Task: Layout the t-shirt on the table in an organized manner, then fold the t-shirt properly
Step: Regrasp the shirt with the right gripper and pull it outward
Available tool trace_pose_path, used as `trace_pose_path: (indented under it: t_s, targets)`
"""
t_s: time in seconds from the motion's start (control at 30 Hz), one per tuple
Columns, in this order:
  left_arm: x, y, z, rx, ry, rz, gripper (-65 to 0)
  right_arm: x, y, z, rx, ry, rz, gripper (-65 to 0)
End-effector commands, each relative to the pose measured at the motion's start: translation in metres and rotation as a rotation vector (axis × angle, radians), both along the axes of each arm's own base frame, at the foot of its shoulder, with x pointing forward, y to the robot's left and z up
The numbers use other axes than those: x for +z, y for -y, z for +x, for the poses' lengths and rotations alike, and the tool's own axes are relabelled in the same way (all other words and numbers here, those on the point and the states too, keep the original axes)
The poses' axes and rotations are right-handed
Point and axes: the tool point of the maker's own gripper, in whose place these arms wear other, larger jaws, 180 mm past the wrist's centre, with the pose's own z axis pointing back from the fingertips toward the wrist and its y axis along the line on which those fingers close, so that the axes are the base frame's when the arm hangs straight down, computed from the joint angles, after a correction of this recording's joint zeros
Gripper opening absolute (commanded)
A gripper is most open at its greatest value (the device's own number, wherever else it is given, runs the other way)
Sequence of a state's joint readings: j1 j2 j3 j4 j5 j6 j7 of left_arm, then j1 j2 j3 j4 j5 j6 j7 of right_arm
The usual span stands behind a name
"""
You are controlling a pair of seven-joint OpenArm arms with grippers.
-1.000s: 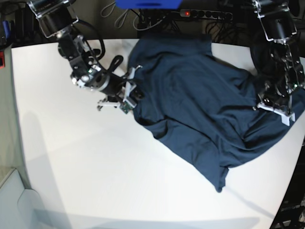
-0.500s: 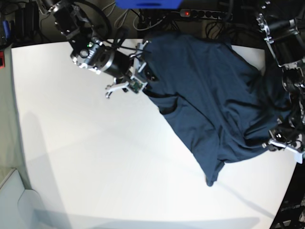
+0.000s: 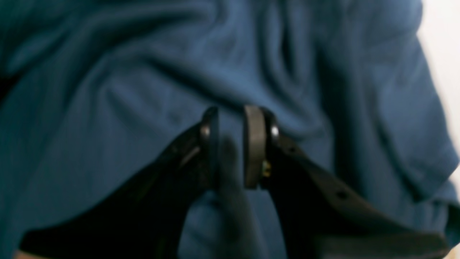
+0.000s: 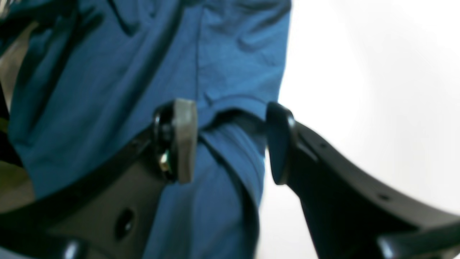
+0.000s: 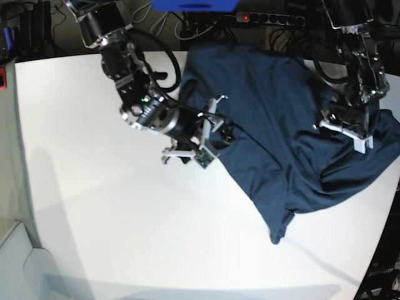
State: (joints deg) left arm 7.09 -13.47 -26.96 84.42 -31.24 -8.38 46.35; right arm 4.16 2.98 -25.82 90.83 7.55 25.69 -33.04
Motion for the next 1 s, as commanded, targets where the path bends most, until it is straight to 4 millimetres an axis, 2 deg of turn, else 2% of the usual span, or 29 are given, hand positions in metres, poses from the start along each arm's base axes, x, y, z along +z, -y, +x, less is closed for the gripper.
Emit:
trace_pose_path:
  t_s: [0.0, 0.2, 0.4, 0.63, 0.77, 0.83, 0.97]
  targets:
    - [0.011, -0.007, 0.009, 0.006, 0.044, 0.013, -52.9, 0.016, -0.008, 0.013, -0.003, 0.037, 0.041, -33.4]
    - [-0.007, -0.017, -0.003, 0.022, -0.017, 0.011, -52.9, -0.013, -0.025, 0.023, -0.005, -0.061, 0.035, -33.4]
    - [-0.017, -0.016, -0.007, 0.031, -0.041, -0.004, -53.0, -0.036, -0.020, 0.021, -0.014, -0.106, 0.024, -33.4]
    - [-0.018, -0.016, -0.005, 0.034, -0.042, -0.009, -53.0, -0.057, -0.016, 0.012, -0.025, -0.148, 0.024, -34.1]
    - [-0.018, -0.016, -0.005, 0.034, -0.042, -0.009, -53.0, -0.068, -0.017, 0.008, -0.022, -0.180, 0.014, -39.0]
    - [-0.018, -0.016, -0.005, 0.034, -0.042, -0.009, -53.0, -0.065, -0.028, 0.008, 0.001, -0.173, 0.020, -42.1]
    - [-0.018, -0.015, -0.006, 0.032, -0.044, -0.009, -53.0, -0.067, -0.034, 0.009, 0.010, -0.166, 0.039, -50.6]
